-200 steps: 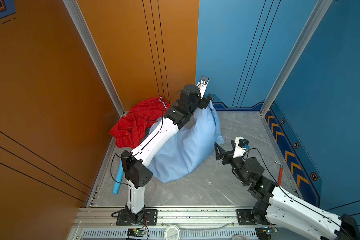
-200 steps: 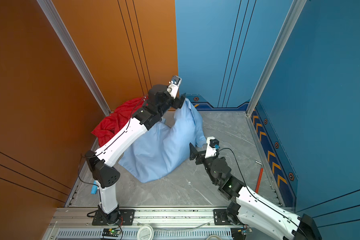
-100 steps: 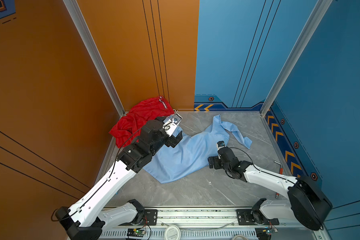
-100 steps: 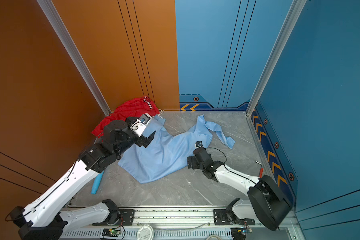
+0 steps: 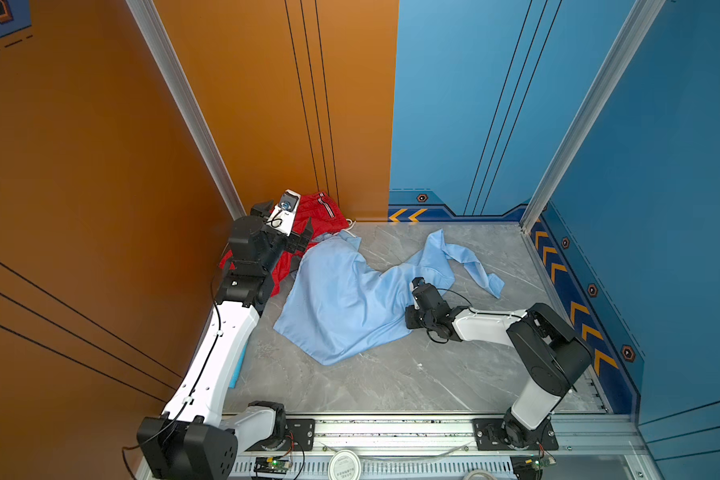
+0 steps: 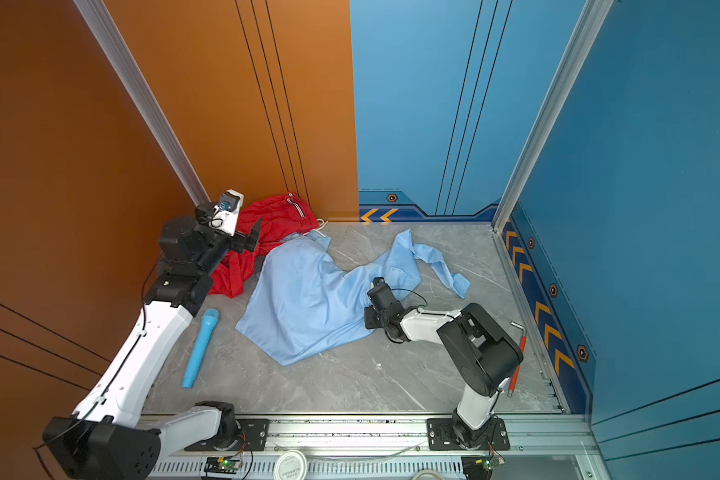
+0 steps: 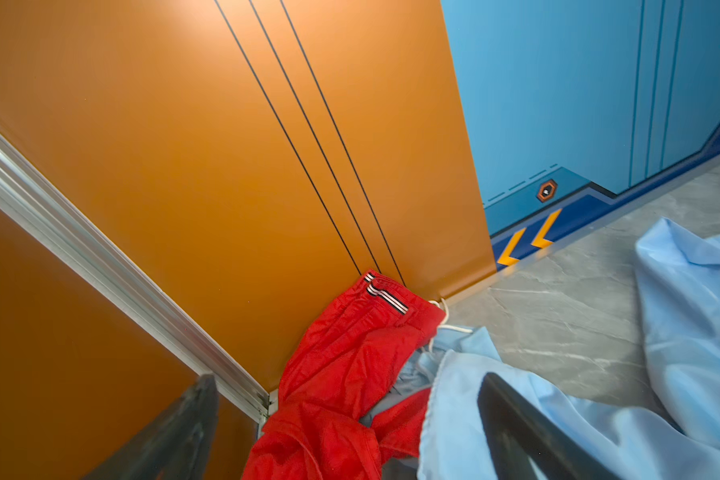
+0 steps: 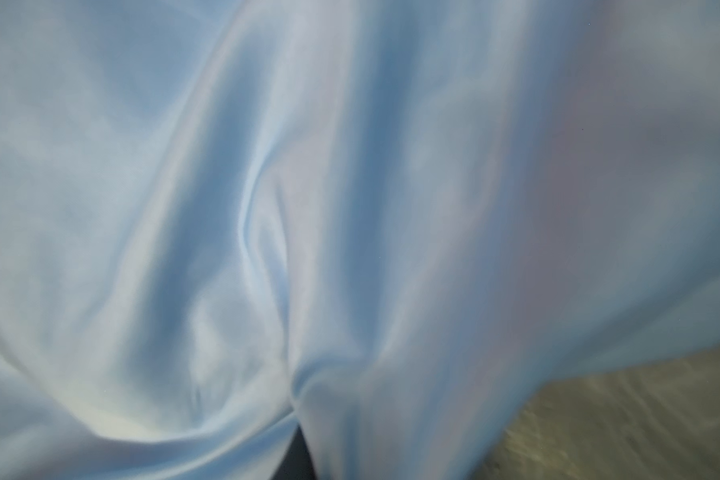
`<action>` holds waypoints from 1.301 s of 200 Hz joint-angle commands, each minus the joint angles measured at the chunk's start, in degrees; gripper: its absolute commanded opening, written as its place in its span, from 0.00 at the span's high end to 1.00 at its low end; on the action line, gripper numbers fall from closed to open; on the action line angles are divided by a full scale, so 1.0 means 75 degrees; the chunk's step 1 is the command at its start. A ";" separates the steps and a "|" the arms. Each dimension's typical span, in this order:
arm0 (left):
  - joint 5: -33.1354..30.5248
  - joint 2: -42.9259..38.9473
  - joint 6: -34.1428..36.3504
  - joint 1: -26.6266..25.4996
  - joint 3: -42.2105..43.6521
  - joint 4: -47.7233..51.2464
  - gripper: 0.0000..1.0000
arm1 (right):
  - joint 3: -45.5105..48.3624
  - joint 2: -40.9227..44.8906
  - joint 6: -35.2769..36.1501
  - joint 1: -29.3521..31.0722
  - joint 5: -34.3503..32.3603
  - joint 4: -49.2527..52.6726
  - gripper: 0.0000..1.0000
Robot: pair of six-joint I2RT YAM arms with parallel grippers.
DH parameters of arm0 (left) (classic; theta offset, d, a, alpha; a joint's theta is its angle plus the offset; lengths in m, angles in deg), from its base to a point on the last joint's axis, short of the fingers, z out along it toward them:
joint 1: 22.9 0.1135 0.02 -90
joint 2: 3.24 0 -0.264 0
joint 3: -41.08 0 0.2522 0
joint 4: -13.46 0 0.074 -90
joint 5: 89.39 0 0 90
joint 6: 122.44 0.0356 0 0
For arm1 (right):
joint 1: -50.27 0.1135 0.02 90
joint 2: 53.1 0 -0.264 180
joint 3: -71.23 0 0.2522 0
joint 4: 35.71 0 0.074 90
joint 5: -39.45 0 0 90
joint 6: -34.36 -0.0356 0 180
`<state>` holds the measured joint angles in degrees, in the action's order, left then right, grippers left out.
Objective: Pick out a specific cloth from the pile
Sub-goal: 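Lower the blue shirt onto the open table with the left gripper, then grasp the blue shirt with the right gripper and lift it while the left gripper withdraws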
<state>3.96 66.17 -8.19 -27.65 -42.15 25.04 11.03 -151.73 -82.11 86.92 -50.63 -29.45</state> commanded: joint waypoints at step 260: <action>0.1687 -0.0758 -0.0943 -0.2936 0.0188 0.1650 0.02 | -0.9579 0.1198 0.1505 -0.4574 -0.0043 0.3474 1.00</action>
<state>12.60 57.21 -24.48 -41.07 -37.34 24.52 -54.26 -138.55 -74.81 51.79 -49.29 -2.33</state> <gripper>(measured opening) 0.979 0.059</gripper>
